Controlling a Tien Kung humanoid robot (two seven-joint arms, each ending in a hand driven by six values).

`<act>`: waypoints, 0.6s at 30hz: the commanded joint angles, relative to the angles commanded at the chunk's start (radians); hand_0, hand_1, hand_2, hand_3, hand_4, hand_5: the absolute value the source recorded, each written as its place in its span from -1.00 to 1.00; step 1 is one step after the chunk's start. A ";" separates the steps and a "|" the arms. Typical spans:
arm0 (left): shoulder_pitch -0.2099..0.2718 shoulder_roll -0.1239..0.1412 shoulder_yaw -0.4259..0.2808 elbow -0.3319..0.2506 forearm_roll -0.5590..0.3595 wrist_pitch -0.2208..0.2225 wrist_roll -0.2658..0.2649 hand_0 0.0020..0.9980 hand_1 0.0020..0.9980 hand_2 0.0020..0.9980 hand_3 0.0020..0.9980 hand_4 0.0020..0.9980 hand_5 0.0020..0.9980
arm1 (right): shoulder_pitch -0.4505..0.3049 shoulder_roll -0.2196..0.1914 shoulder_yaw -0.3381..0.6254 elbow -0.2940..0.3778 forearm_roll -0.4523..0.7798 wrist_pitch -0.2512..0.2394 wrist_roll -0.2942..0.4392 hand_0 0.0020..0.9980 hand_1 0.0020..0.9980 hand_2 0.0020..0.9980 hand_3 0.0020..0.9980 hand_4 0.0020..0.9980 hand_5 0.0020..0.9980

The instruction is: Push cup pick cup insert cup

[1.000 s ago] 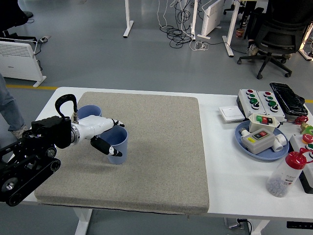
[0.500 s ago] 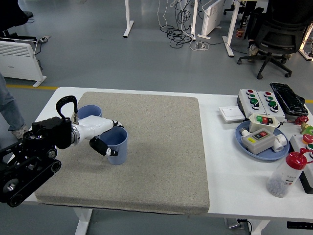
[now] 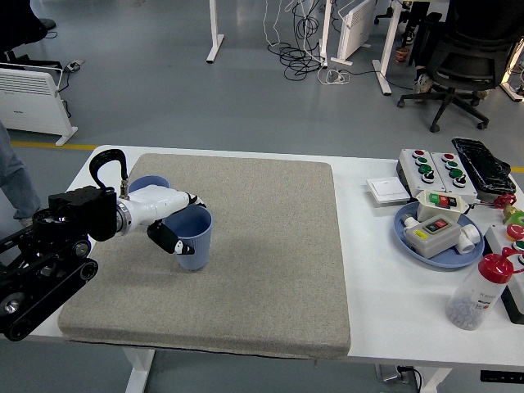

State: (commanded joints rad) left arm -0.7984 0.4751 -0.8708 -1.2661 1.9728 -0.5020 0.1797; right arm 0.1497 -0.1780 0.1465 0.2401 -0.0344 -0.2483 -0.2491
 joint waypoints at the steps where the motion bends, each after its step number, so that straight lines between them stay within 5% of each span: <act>1: -0.001 0.002 -0.002 -0.004 -0.002 -0.003 0.001 -0.26 0.11 0.26 0.00 0.27 -0.62 | 0.000 0.000 0.000 0.000 0.000 0.000 0.000 0.38 0.22 0.27 0.17 -0.80 -0.02; 7: -0.046 0.055 -0.037 -0.062 -0.063 -0.052 0.017 -0.25 0.11 0.23 -0.02 0.23 -0.66 | 0.002 0.000 -0.001 0.000 0.005 -0.001 0.001 0.38 0.22 0.27 0.17 -0.80 -0.02; 12: -0.109 0.100 -0.062 -0.052 -0.087 -0.072 0.014 -0.23 0.11 0.19 -0.03 0.21 -0.69 | 0.004 -0.001 0.000 0.000 0.002 -0.001 0.000 0.38 0.22 0.27 0.17 -0.80 -0.02; 18: -0.206 0.132 -0.079 0.073 -0.079 -0.075 -0.009 -0.21 0.11 0.20 -0.03 0.19 -0.71 | 0.003 -0.003 0.001 0.001 0.002 0.000 -0.001 0.38 0.22 0.27 0.17 -0.80 -0.02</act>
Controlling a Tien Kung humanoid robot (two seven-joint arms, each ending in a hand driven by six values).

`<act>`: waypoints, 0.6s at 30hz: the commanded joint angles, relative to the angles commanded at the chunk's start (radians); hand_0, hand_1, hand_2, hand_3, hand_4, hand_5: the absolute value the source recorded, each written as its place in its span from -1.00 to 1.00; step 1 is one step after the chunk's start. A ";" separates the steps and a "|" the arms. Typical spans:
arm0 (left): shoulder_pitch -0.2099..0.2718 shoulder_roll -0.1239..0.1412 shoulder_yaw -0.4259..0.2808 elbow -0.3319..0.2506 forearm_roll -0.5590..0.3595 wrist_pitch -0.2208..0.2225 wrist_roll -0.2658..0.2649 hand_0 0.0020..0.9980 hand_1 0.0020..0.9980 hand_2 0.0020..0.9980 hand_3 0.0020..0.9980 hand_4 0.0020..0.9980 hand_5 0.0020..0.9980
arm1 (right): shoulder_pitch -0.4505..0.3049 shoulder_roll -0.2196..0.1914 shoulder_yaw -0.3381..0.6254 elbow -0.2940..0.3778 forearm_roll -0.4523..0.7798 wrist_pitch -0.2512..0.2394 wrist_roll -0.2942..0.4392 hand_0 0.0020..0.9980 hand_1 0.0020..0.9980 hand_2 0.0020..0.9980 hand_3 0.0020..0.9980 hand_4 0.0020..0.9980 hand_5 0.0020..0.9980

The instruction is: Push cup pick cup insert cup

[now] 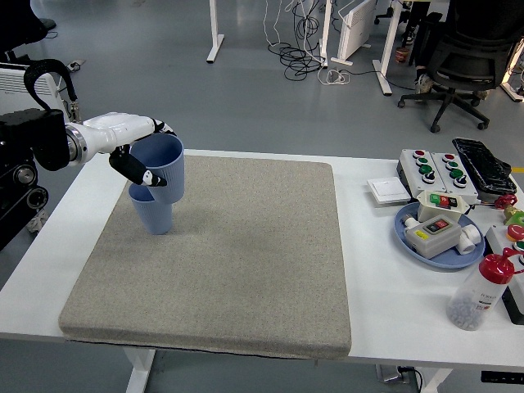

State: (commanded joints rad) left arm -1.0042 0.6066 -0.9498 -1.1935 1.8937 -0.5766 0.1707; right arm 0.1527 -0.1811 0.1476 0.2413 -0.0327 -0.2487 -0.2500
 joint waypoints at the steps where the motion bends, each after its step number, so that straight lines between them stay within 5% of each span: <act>1: -0.013 -0.002 0.003 0.029 0.006 0.002 -0.005 -0.21 0.11 0.20 -0.03 0.19 -0.71 | -0.001 0.000 0.001 0.000 -0.001 0.000 0.000 0.38 0.22 0.27 0.17 -0.80 -0.02; 8: -0.050 -0.035 0.018 0.164 0.027 0.036 -0.045 -0.20 0.11 0.19 -0.03 0.18 -0.73 | -0.003 0.001 0.007 0.000 -0.012 -0.001 -0.003 0.38 0.22 0.27 0.17 -0.80 -0.02; 18: -0.060 -0.071 0.051 0.248 0.028 0.065 -0.076 -0.20 0.12 0.19 -0.02 0.17 -0.73 | -0.004 0.003 0.010 0.001 -0.017 -0.002 -0.005 0.38 0.22 0.27 0.17 -0.80 -0.02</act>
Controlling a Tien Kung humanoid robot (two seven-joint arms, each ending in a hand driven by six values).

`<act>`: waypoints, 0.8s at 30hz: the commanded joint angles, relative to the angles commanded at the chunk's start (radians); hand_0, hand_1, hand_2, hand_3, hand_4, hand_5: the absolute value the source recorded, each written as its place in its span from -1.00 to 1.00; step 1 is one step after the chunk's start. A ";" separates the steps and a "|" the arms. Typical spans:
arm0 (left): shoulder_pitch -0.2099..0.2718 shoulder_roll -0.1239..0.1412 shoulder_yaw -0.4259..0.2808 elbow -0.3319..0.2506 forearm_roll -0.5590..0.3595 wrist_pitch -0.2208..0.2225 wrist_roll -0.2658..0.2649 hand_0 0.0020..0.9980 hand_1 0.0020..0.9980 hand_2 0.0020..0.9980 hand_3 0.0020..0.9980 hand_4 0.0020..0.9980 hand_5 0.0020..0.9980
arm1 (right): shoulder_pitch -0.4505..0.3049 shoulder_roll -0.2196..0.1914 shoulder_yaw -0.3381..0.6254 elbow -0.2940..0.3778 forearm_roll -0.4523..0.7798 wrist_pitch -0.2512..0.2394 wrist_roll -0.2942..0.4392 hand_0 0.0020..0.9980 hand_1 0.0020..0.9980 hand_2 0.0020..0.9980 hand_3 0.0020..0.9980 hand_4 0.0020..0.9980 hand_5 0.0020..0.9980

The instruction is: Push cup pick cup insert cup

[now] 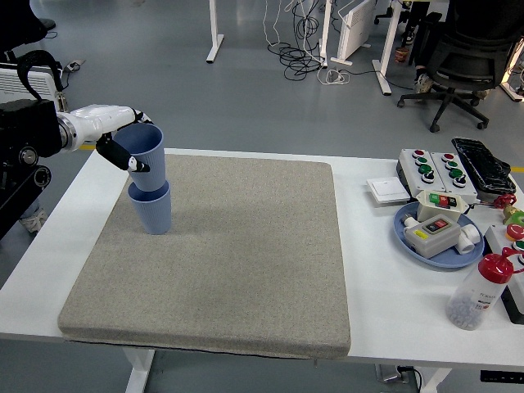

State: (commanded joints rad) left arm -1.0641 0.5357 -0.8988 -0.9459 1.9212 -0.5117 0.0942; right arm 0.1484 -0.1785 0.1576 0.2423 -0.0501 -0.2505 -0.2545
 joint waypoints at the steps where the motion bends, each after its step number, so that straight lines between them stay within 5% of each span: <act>1: 0.000 -0.002 0.004 0.006 0.000 0.002 -0.002 -0.20 0.12 0.19 -0.02 0.17 -0.73 | 0.000 0.000 0.001 0.000 -0.001 0.000 0.000 0.38 0.22 0.27 0.17 -0.80 -0.02; 8: 0.005 -0.021 0.030 0.057 0.002 0.033 -0.028 -0.20 0.13 0.20 -0.01 0.17 -0.73 | -0.005 0.001 0.007 0.001 -0.014 0.000 -0.004 0.38 0.22 0.27 0.17 -0.80 -0.02; 9: 0.007 -0.023 0.034 0.062 0.002 0.036 -0.030 -0.26 0.13 0.30 0.21 0.27 -0.74 | -0.005 0.001 0.008 0.001 -0.016 0.000 -0.005 0.38 0.22 0.27 0.17 -0.80 -0.01; 14: 0.018 -0.033 0.056 0.097 0.014 0.070 -0.051 -0.26 0.13 0.30 0.21 0.27 -0.74 | -0.008 0.002 0.012 0.001 -0.023 0.000 -0.006 0.38 0.22 0.27 0.17 -0.80 -0.01; 15: 0.020 -0.035 0.058 0.103 0.016 0.078 -0.055 -0.03 0.43 0.71 0.78 0.76 -0.24 | -0.008 0.002 0.012 0.001 -0.024 0.000 -0.007 0.38 0.22 0.27 0.17 -0.80 -0.01; 20: 0.026 -0.048 0.070 0.133 0.031 0.131 -0.076 -0.03 0.43 0.71 0.78 0.76 -0.24 | -0.009 0.002 0.015 0.001 -0.030 0.000 -0.008 0.38 0.22 0.27 0.17 -0.80 -0.01; 21: 0.026 -0.052 0.072 0.143 0.028 0.144 -0.078 0.73 0.86 1.00 1.00 0.92 -0.05 | -0.009 0.002 0.016 0.001 -0.031 0.000 -0.008 0.38 0.22 0.27 0.17 -0.81 -0.01; 24: 0.027 -0.057 0.075 0.158 0.023 0.167 -0.079 0.73 0.86 1.00 1.00 0.92 -0.05 | -0.008 0.002 0.016 0.001 -0.031 0.000 -0.008 0.38 0.22 0.27 0.17 -0.81 -0.01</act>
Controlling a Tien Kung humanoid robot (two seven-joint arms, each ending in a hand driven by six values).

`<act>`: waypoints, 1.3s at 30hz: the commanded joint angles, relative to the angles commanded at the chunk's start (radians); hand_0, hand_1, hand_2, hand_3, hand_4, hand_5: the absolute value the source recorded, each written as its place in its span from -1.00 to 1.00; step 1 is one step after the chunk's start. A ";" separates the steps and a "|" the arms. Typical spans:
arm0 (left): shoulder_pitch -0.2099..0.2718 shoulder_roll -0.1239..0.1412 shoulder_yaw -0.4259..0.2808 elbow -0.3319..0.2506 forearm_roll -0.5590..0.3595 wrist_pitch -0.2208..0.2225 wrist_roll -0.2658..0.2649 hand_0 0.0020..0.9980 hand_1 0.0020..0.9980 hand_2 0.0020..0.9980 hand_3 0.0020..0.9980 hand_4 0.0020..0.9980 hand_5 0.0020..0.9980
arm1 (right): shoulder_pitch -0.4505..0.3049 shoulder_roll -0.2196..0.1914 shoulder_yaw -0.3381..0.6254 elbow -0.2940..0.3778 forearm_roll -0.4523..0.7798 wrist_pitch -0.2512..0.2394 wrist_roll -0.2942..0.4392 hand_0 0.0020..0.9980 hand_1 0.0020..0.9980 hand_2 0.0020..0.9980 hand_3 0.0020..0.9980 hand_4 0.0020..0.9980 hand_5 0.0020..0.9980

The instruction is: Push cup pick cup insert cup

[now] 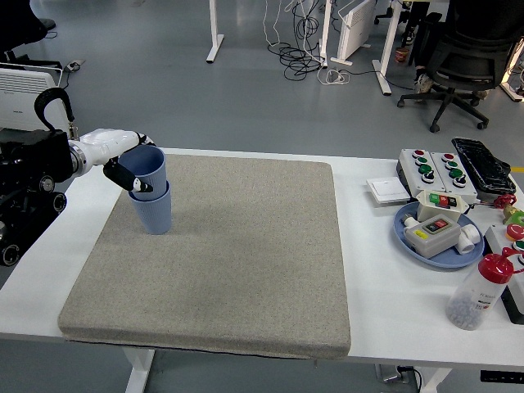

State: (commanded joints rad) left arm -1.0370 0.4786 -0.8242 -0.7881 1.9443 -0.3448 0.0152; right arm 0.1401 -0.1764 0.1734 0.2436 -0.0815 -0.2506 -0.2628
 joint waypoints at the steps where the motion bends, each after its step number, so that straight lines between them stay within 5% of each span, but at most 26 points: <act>1: 0.000 -0.002 0.001 0.009 -0.003 0.013 0.001 0.73 0.86 1.00 1.00 0.92 -0.05 | 0.001 0.000 -0.001 0.000 0.002 0.000 0.001 0.38 0.22 0.27 0.17 -0.81 -0.01; 2: -0.001 -0.003 0.002 0.015 -0.005 0.021 0.002 0.73 0.86 1.00 1.00 0.92 -0.05 | 0.002 0.000 -0.002 0.000 0.004 0.000 0.001 0.38 0.22 0.27 0.17 -0.81 -0.01; 3: -0.001 -0.004 0.002 0.021 -0.008 0.028 0.002 1.00 1.00 1.00 1.00 1.00 0.08 | 0.003 0.000 -0.004 0.000 0.007 0.000 0.002 0.38 0.22 0.27 0.17 -0.80 -0.01; 13: 0.009 -0.009 -0.016 0.053 -0.023 0.087 -0.005 1.00 1.00 1.00 1.00 1.00 0.10 | 0.011 -0.001 -0.013 0.000 0.023 0.000 0.008 0.38 0.22 0.27 0.16 -0.81 -0.01; 14: 0.025 -0.004 -0.034 0.032 -0.034 0.119 -0.027 1.00 1.00 1.00 1.00 1.00 0.10 | 0.011 -0.002 -0.016 0.000 0.027 0.001 0.009 0.38 0.22 0.27 0.16 -0.81 -0.01; 15: 0.036 -0.001 -0.045 0.013 -0.049 0.163 -0.038 0.97 0.97 1.00 1.00 0.82 0.48 | 0.012 -0.002 -0.017 0.000 0.029 0.001 0.009 0.38 0.22 0.27 0.17 -0.81 -0.01; 20: 0.117 0.000 -0.159 -0.096 -0.214 0.329 -0.057 0.97 0.97 1.00 1.00 0.82 0.48 | 0.011 -0.002 -0.019 -0.001 0.033 0.002 0.011 0.38 0.22 0.27 0.17 -0.81 -0.01; 21: 0.137 -0.002 -0.187 -0.119 -0.253 0.353 -0.056 0.71 0.77 0.77 0.71 0.46 0.78 | 0.011 -0.002 -0.020 -0.002 0.034 0.002 0.011 0.38 0.22 0.27 0.17 -0.81 -0.01; 25: 0.250 -0.018 -0.310 -0.244 -0.422 0.419 -0.083 0.71 0.77 0.77 0.71 0.46 0.78 | 0.010 -0.001 -0.021 -0.003 0.036 0.003 0.012 0.38 0.22 0.27 0.17 -0.81 -0.01; 26: 0.267 -0.021 -0.326 -0.263 -0.461 0.422 -0.086 0.71 0.77 0.77 0.71 0.46 0.78 | 0.010 -0.001 -0.021 -0.003 0.036 0.003 0.012 0.38 0.22 0.27 0.17 -0.81 -0.01; 27: 0.306 -0.027 -0.362 -0.303 -0.507 0.425 -0.089 0.66 0.70 0.70 0.64 0.33 1.00 | 0.009 -0.001 -0.021 -0.003 0.036 0.003 0.012 0.38 0.22 0.27 0.17 -0.81 -0.01; 33: 0.517 -0.079 -0.546 -0.512 -0.760 0.444 -0.073 0.65 0.70 0.70 0.64 0.30 1.00 | 0.012 -0.002 -0.020 -0.004 0.032 0.003 0.012 0.38 0.22 0.27 0.17 -0.81 -0.01; 39: 0.725 -0.145 -0.660 -0.660 -1.011 0.443 -0.079 0.66 0.71 0.72 0.65 0.28 1.00 | 0.012 -0.002 -0.024 -0.005 0.041 0.004 0.016 0.38 0.22 0.27 0.17 -0.81 -0.01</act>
State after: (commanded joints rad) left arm -0.3123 0.3331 -1.4844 -1.4483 0.9331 0.0978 -0.0640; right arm 0.1520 -0.1789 0.1490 0.2381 -0.0406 -0.2471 -0.2472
